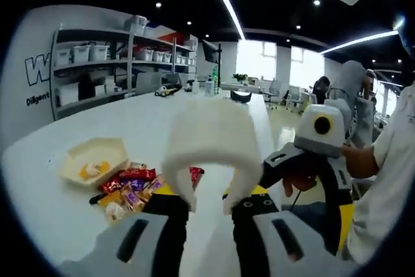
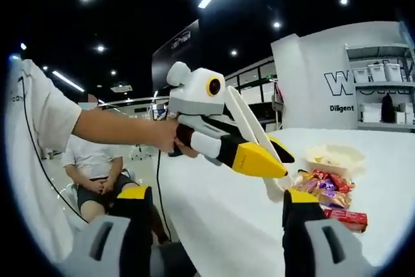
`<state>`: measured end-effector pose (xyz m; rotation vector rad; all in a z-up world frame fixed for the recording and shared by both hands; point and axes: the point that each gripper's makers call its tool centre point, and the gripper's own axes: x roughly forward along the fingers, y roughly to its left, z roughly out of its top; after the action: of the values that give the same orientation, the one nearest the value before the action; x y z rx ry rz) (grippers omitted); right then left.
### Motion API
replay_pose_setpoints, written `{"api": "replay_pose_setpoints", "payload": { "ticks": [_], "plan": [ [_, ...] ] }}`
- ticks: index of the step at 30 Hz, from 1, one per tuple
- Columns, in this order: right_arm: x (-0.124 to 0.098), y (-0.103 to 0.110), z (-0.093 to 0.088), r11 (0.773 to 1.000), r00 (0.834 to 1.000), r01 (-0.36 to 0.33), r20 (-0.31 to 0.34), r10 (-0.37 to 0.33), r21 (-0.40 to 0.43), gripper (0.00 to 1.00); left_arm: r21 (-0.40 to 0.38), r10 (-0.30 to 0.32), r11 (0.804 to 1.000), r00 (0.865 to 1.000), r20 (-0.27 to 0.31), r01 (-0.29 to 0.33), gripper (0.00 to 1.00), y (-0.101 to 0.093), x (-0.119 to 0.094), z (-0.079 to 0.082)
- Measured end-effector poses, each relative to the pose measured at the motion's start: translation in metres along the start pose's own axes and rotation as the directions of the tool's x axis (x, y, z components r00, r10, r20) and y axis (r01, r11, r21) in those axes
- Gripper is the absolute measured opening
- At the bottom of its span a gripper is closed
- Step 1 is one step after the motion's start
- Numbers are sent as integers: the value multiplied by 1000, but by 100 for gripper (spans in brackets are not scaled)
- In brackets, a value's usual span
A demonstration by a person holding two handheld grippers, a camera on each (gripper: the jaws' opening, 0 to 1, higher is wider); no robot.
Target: Place the target food into the container with the food tongs after gripping and lifting it, then release it inside without dropping or visibly crushing the food.
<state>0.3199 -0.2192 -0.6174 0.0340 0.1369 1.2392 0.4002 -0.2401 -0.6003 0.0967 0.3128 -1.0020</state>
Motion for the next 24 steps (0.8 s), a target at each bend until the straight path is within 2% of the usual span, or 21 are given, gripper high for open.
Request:
{"api": "replay_pose_setpoints", "payload": {
  "ticks": [4,8,9,12,15,19,24],
  "plan": [
    [2,4,4,1000,1000,-14,-4,14,24,85,40,3,999,999,48,-5,22,-5,1,8],
    [1,3,2,1000,1000,-5,-14,5,3,83,23,8,1000,999,53,-9,24,-5,2,9],
    [-1,3,2,1000,1000,-12,-5,12,16,83,-5,9,1000,998,57,-8,24,-4,3,9],
    [-4,2,3,997,1000,-19,22,17,69,84,-9,4,1000,997,75,-3,24,-6,6,9],
    [-7,1,-4,996,1000,-17,24,15,89,85,-3,0,1000,997,73,0,23,-12,14,4],
    [-17,2,-13,993,999,-32,10,31,116,86,10,-13,1000,999,43,13,23,-17,24,-4],
    [-37,-11,-15,991,1000,5,28,-8,131,85,3,-4,1000,999,39,4,23,-10,35,-1]
  ]
}}
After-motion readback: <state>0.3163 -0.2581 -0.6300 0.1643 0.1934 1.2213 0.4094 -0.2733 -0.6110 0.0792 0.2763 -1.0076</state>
